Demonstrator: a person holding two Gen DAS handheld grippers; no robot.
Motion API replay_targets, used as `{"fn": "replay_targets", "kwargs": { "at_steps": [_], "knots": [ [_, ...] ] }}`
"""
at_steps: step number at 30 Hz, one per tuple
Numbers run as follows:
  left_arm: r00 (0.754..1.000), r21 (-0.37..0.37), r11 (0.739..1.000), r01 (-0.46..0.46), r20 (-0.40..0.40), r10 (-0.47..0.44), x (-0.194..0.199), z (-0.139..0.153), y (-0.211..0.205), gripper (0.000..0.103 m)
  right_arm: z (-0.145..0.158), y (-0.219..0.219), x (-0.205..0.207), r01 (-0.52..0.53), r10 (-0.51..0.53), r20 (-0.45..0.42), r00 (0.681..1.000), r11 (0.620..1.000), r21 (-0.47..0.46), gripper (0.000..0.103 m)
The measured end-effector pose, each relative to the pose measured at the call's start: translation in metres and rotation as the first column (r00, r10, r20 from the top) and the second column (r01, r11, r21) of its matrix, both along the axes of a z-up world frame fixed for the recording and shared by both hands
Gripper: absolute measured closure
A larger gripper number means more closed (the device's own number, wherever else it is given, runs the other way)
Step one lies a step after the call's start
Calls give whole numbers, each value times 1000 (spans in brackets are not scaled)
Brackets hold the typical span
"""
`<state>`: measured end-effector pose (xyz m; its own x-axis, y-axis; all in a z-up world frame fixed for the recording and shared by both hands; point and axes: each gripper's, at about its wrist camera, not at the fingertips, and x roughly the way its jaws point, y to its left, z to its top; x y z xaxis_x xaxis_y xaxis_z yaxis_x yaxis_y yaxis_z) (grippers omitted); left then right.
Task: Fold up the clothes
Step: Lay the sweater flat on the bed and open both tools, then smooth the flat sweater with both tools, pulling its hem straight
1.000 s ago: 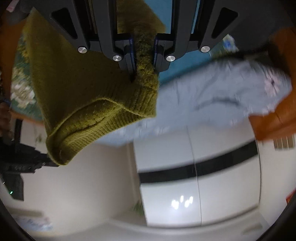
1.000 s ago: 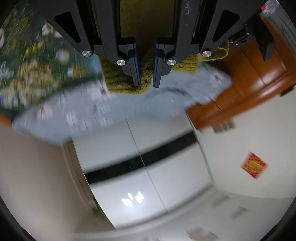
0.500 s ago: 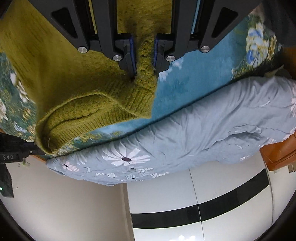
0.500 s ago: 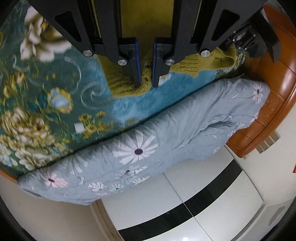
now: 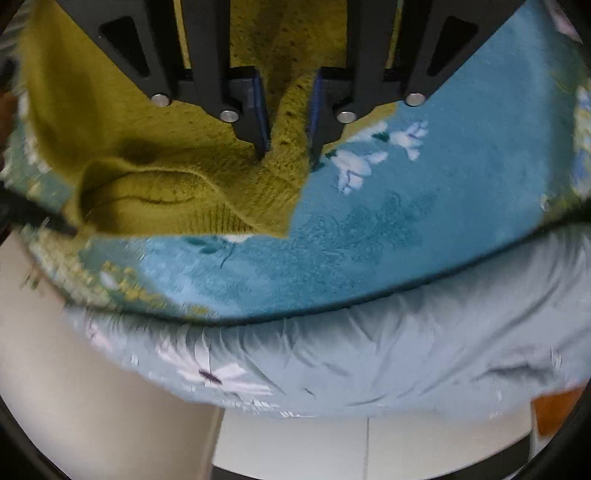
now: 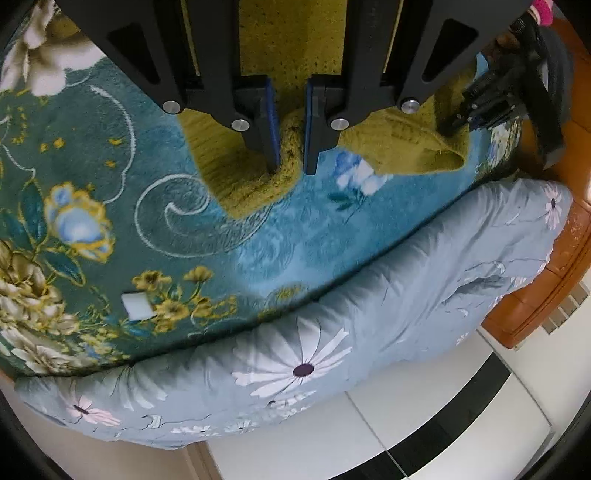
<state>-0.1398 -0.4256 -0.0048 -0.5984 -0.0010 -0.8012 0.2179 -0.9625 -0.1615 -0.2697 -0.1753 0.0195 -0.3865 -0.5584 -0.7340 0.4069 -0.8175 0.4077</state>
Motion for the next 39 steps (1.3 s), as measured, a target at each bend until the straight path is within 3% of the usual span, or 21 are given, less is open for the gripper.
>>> {"fn": "replay_targets", "kwargs": {
  "at_steps": [1, 3, 5, 8, 14, 23, 30, 33, 35, 36, 37, 39],
  "knots": [
    [1000, 20, 1000, -10, -27, 10, 6, 5, -5, 69, 0, 1, 1, -9, 9, -5, 1000, 1000, 0, 81],
    [996, 62, 998, -27, -80, 32, 18, 15, -14, 44, 0, 4, 3, -27, 27, -15, 1000, 1000, 1, 68],
    [990, 83, 994, -66, -120, 75, 30, 26, -25, 38, 2, 15, 6, -24, 24, -16, 1000, 1000, -15, 62],
    [980, 71, 982, -174, -88, 180, 55, 35, -41, 38, 0, 39, 14, -9, 9, 1, 1000, 1000, -25, 62],
    [983, 41, 982, -182, 14, 182, 115, 19, -30, 38, -14, 103, 48, -3, 3, 66, 998, 1000, -2, 59],
    [979, 197, 959, -202, 68, 192, 232, -20, 16, 38, -41, 201, 129, 35, -31, 165, 986, 999, -22, 56],
    [982, 244, 951, -190, 67, 179, 285, -28, 51, 38, -58, 211, 182, -10, 15, 187, 982, 1000, -28, 54],
    [985, 309, 935, -174, 67, 161, 297, -27, 60, 36, -59, 217, 193, 9, 2, 183, 983, 998, -57, 54],
    [984, 318, 931, -179, 70, 165, 302, -27, 64, 36, -59, 220, 201, 22, -8, 181, 984, 997, -77, 60],
    [984, 312, 933, -180, 71, 166, 304, -26, 66, 36, -59, 222, 205, 28, -12, 179, 984, 996, -86, 79],
    [983, 314, 932, -181, 74, 166, 305, -26, 67, 36, -59, 224, 209, 34, -17, 178, 984, 995, -96, 87],
    [983, 318, 930, -183, 78, 167, 306, -26, 70, 36, -60, 228, 216, 47, -26, 176, 984, 992, -116, 91]
  ]
}}
